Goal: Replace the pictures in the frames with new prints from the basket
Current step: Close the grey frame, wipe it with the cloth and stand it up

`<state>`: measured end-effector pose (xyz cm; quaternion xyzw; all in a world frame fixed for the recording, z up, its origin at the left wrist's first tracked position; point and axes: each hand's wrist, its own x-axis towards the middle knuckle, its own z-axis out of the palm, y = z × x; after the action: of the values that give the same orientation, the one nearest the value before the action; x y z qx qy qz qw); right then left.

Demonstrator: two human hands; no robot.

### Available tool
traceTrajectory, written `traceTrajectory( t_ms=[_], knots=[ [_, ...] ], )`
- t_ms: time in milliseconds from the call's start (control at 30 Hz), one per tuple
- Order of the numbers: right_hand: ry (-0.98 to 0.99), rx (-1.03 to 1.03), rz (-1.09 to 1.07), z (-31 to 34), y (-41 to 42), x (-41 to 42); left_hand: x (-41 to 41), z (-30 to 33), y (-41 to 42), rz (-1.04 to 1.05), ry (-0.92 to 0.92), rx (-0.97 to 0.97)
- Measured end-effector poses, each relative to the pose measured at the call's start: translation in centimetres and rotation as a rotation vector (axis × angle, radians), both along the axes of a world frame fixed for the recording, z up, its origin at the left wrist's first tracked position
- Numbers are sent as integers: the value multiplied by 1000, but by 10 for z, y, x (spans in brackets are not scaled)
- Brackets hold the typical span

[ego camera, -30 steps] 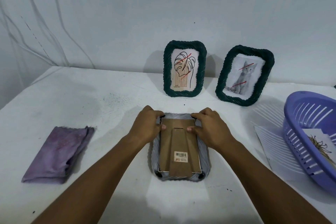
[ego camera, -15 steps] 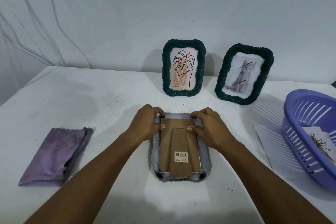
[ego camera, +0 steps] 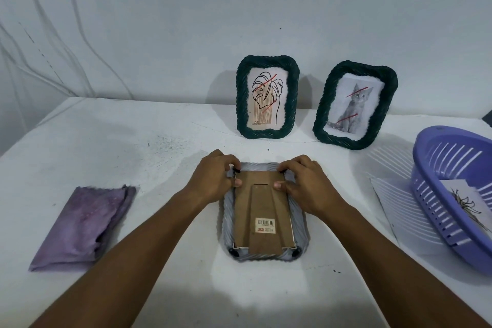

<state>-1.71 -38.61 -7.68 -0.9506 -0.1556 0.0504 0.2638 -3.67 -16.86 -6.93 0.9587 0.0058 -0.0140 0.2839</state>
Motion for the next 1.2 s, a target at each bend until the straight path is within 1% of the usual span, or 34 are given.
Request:
traceTrajectory(
  t_ms=[133, 200, 267, 333, 400, 467, 567, 700, 833, 967, 1100, 1200],
  knots=[
    [2, 44, 48, 4, -9, -10, -17, 1, 1, -7, -52, -62],
    [-84, 57, 126, 8, -21, -25, -37, 0, 7, -70, -167, -106],
    [-136, 49, 266, 12, -35, -44, -60, -1, 15, -230, -232, -127],
    [-121, -4, 429, 13, -47, -57, -76, -4, 21, -415, -205, -117],
    [-150, -81, 558, 9, -54, -61, -84, -8, 25, -534, -179, -110],
    [-169, -114, 605, 7, -56, -60, -87, -10, 25, -573, -175, -108],
    [-220, -135, 644, 5, -56, -57, -88, -10, 26, -573, -147, -109],
    [-294, -177, 719, 4, -57, -53, -88, -11, 26, -586, -166, -87],
    [-344, -96, 719, 3, -53, -58, -89, -12, 24, -571, -222, -116],
    [-335, 61, 634, -8, -50, -65, -91, -19, 18, -527, -276, -149],
    [-319, 202, 527, -17, -48, -73, -91, -23, 19, -504, -271, -182],
    [-301, 243, 493, -22, -46, -77, -91, -23, 20, -494, -257, -191]
  ],
)
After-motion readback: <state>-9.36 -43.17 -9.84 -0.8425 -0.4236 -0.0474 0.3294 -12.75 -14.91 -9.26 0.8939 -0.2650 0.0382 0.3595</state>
